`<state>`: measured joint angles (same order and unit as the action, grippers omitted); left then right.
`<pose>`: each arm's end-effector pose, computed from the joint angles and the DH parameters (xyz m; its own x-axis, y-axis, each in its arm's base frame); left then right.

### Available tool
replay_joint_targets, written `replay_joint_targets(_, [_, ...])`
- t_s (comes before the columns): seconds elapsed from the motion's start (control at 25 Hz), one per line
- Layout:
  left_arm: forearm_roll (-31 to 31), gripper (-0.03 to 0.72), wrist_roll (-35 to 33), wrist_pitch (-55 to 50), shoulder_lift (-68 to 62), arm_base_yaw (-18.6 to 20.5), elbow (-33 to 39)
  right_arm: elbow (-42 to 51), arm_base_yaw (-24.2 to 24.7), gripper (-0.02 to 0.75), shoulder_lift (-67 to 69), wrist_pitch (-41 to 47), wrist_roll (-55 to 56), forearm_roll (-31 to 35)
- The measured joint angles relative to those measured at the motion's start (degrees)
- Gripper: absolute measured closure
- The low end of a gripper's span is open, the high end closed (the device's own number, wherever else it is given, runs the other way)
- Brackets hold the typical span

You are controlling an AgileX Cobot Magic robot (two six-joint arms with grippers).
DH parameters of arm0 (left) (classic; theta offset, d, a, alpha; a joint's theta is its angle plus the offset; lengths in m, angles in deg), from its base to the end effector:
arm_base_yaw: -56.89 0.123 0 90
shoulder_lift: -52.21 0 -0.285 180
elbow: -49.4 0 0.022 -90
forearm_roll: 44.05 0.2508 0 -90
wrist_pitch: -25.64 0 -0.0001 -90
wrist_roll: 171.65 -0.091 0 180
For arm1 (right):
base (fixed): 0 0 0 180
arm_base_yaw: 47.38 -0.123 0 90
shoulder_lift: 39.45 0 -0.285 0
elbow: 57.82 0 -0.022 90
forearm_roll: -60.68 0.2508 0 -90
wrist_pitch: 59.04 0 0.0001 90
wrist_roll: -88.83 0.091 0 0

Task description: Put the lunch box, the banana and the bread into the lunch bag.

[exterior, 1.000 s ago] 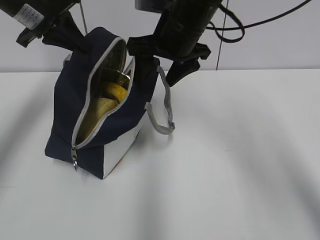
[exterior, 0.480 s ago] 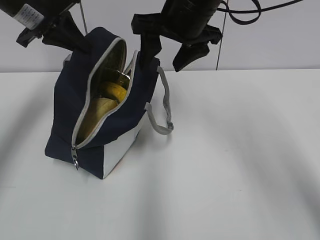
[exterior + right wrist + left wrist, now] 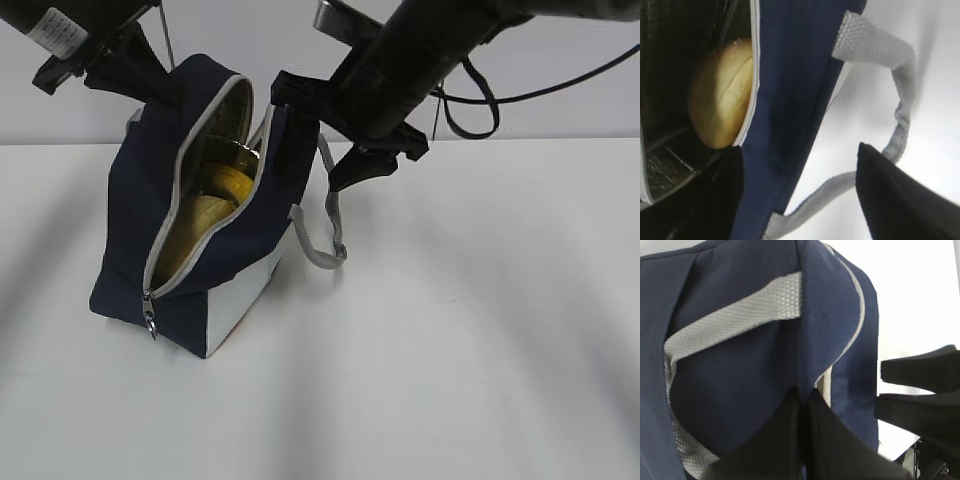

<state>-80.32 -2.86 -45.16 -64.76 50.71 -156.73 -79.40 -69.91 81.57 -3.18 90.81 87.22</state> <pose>0.4013 -0.0946 0.3256 -0.9300 0.0664 -0.3615 0.2640 0.8049 -0.5314 0.3909 0.1986 0.2729 -0.9352 -0.0832 -0.3441 -0.2429 0.8578 0.4529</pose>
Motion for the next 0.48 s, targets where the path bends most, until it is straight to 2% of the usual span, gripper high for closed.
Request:
replay_joint_targets(0.28, [0.18, 0.690, 0.00, 0.00, 0.00, 0.00, 0.00, 7.46, 1.67, 0.232, 0.00, -9.19, -7.67, 12.71])
replay_joint_targets(0.48, [0.23, 0.690, 0.00, 0.00, 0.00, 0.00, 0.00, 11.49, 2.46, 0.319, 0.00, -13.49, -15.73, 23.29])
